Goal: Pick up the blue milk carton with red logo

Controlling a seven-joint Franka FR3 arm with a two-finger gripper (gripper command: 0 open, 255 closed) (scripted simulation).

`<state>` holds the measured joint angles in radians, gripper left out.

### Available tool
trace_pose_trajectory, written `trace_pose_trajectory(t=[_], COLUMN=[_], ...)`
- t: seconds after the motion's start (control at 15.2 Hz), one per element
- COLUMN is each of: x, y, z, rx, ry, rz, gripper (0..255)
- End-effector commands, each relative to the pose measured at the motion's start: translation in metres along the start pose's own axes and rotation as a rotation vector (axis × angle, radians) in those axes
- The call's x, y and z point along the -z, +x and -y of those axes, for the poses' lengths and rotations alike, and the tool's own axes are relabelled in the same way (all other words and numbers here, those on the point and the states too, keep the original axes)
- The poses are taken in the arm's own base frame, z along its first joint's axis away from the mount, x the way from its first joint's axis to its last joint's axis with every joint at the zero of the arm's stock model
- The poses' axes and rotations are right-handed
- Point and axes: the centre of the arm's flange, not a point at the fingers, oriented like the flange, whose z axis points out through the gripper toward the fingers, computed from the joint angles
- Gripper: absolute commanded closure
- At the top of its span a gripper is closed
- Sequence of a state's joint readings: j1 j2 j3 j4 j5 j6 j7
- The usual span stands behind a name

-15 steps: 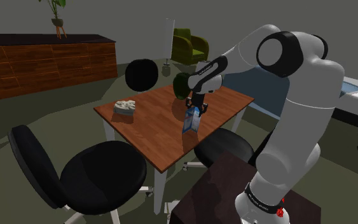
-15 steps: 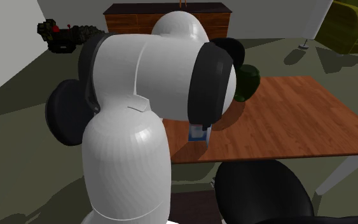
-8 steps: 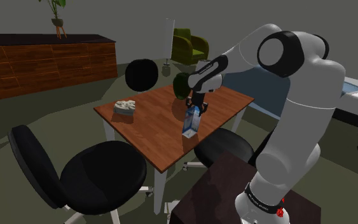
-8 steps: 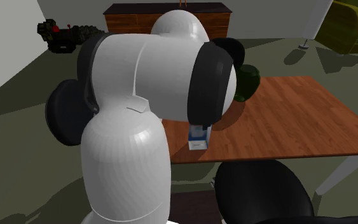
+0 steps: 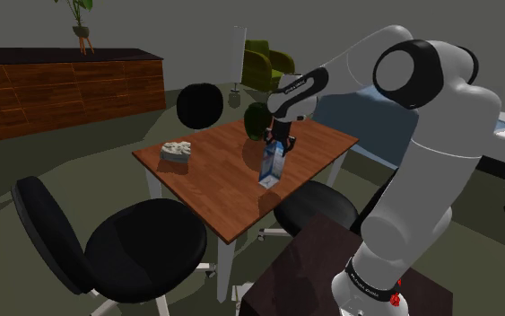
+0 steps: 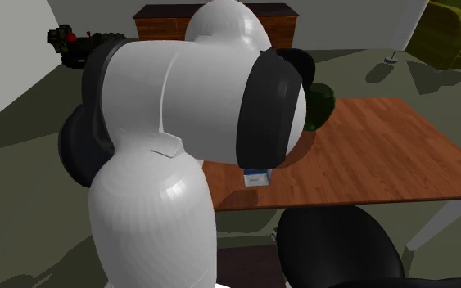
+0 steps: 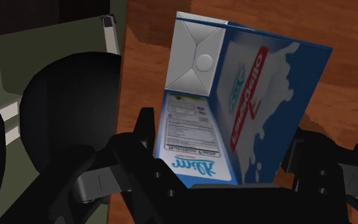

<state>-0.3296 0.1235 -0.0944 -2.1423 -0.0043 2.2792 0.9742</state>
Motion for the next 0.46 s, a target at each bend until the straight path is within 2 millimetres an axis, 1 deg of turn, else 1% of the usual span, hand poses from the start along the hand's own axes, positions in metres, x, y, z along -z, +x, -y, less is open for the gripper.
trace_pose_trajectory(t=[0.0, 0.26, 0.4], x=[0.011, 0.032, 0.033], y=[0.0, 0.001, 0.001], z=[0.0, 0.0, 0.0], rx=[0.0, 0.0, 0.0], ry=[0.001, 0.001, 0.001], rz=[-0.001, -0.001, -0.001], gripper=[255, 255, 255])
